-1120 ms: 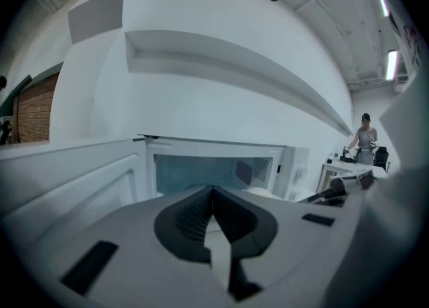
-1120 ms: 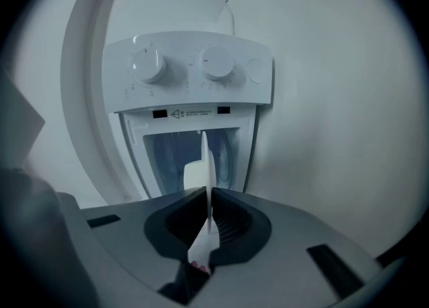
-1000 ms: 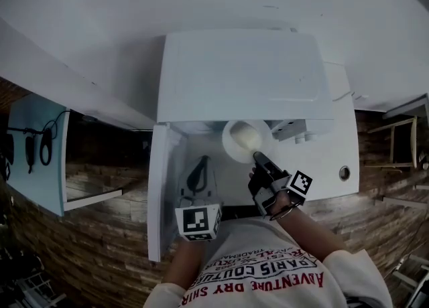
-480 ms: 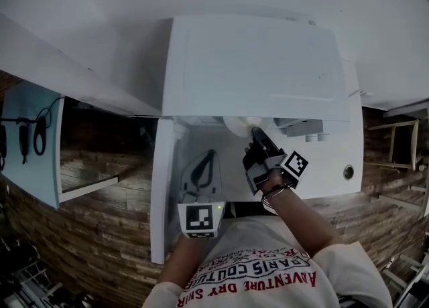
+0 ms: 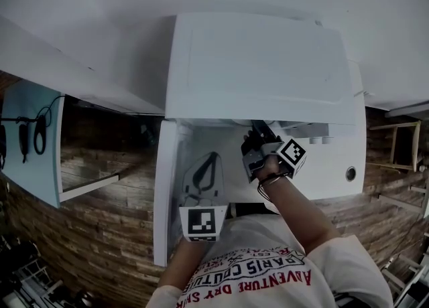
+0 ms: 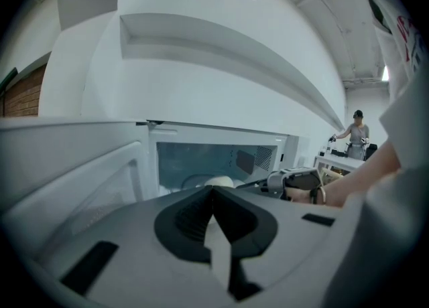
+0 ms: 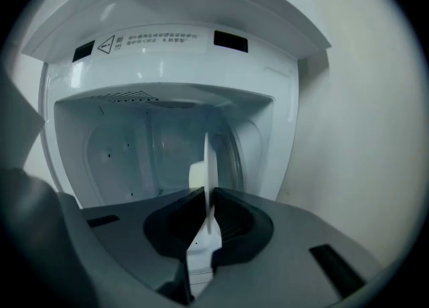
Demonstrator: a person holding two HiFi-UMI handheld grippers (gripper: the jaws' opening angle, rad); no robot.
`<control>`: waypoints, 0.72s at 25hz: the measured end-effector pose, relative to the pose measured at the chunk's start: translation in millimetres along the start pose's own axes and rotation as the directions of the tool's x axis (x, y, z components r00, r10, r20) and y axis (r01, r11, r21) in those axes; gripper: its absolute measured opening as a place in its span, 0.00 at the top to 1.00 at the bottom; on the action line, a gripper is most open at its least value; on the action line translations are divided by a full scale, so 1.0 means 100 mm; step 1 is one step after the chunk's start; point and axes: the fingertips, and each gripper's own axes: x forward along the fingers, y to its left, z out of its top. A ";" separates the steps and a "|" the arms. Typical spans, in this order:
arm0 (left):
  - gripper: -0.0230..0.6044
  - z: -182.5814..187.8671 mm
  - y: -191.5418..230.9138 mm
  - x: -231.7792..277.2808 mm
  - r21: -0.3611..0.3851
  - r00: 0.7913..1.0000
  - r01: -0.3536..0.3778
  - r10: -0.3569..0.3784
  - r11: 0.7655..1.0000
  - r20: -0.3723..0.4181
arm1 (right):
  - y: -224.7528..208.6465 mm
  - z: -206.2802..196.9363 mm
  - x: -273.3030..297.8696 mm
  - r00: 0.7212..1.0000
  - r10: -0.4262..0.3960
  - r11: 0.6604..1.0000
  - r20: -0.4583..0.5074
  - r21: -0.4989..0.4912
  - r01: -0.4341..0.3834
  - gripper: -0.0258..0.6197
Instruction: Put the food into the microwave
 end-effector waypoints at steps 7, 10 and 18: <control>0.95 0.03 -0.07 0.06 -0.028 1.000 0.024 -0.025 0.999 -0.013 | 0.06 -0.07 0.15 0.999 -0.038 0.994 -0.030 -0.101 0.035 0.90; 0.95 0.02 -0.11 0.09 -0.033 0.999 0.038 -0.039 0.999 -0.025 | 0.05 -0.12 0.19 0.995 -0.075 0.985 -0.068 -0.159 0.063 0.90; 0.95 -0.02 -0.15 0.16 -0.058 0.998 0.053 -0.055 0.997 -0.032 | 0.12 -0.25 0.23 0.966 -0.110 0.930 -0.234 -0.366 0.018 0.87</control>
